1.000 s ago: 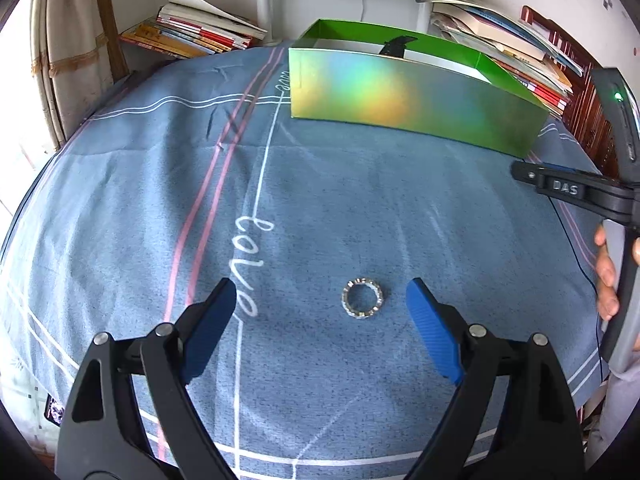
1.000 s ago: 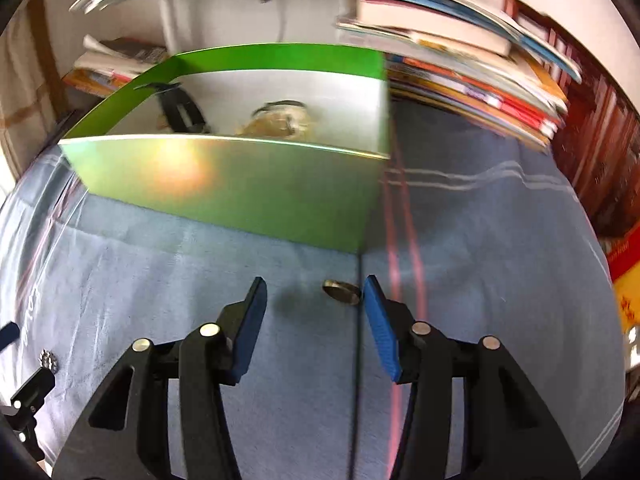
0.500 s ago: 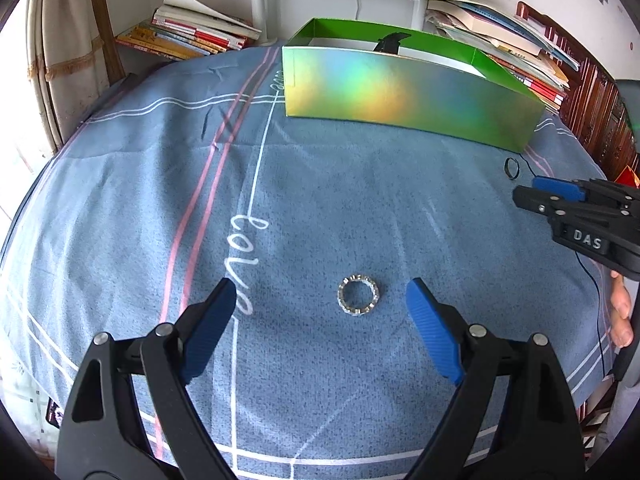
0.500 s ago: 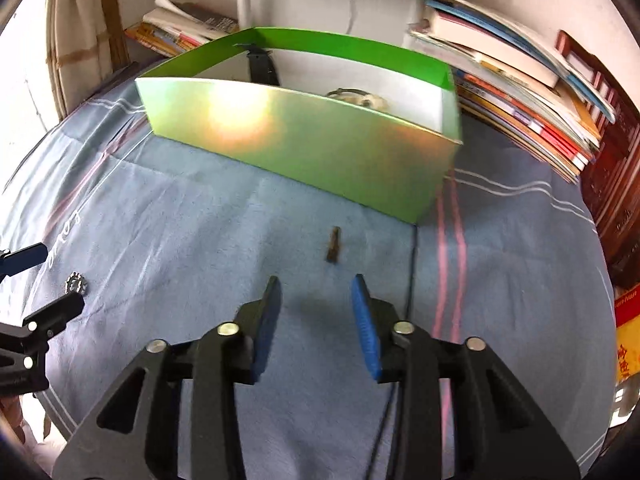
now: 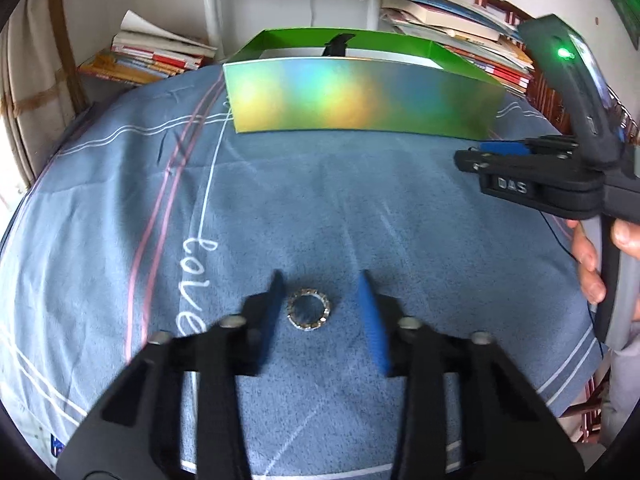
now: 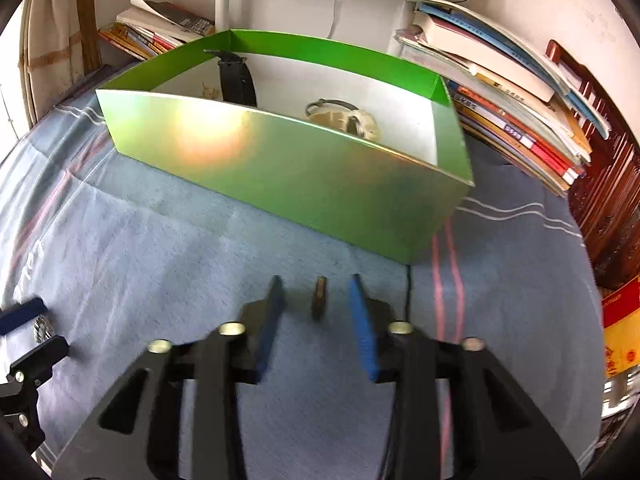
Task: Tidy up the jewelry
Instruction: 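Grasp the silver ring with the left tool and lift it, then carry the ring over the green box and open the left tool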
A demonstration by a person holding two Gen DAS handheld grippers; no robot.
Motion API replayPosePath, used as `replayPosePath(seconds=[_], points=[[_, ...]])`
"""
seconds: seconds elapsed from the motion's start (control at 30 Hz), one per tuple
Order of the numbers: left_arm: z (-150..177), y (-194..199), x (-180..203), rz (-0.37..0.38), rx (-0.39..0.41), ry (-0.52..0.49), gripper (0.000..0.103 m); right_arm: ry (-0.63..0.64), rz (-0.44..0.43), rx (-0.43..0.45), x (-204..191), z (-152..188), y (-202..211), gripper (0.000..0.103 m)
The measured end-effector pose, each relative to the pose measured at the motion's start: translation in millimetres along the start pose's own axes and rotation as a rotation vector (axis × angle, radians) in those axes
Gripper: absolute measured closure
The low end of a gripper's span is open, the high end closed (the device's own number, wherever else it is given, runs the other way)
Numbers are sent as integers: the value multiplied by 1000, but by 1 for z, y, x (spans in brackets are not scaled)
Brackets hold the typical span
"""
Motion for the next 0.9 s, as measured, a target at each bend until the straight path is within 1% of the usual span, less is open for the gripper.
replayPosePath(seconds=[0.03,0.07,0.13,0.27,0.4,0.53,0.63,0.8,0.9], points=[[0,0,1,11,1,-1,83,-7,-3,-5,0,0,-1,97],[-1,0,1,15,0,-6,83,-11,-1,-6,1,-1,-1,98],[-1,0,2,13,-2,-24,84,-22,-8,-6,3,-1,-1,98],[-7,5,-3,18,7,-15,84,-51,-28,15,9,-1,9,98],[-24,20,-5,35,36,-13,84,-70,-36,52,17,-6,29,98],[-59,39,-4,48,91,-32,84,-85,-67,100,22,-18,54,98],[-90,50,-6,52,136,-45,84,-100,-86,140,28,-36,71,98],[-151,51,-14,35,188,-43,84,-132,-62,218,39,-79,89,98],[-179,40,-21,28,200,-17,84,-157,-37,239,47,-103,87,98]])
Point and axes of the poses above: each gripper's, at about its wrist camera, not at the fingertips, and y roughly against the way its jaws point, x to its right, z to its underside, the point moved 7 cm from there along -y, roughly the way its jaws point, and after that the axes turned 5 degrees about z, right-handed, at the moved point
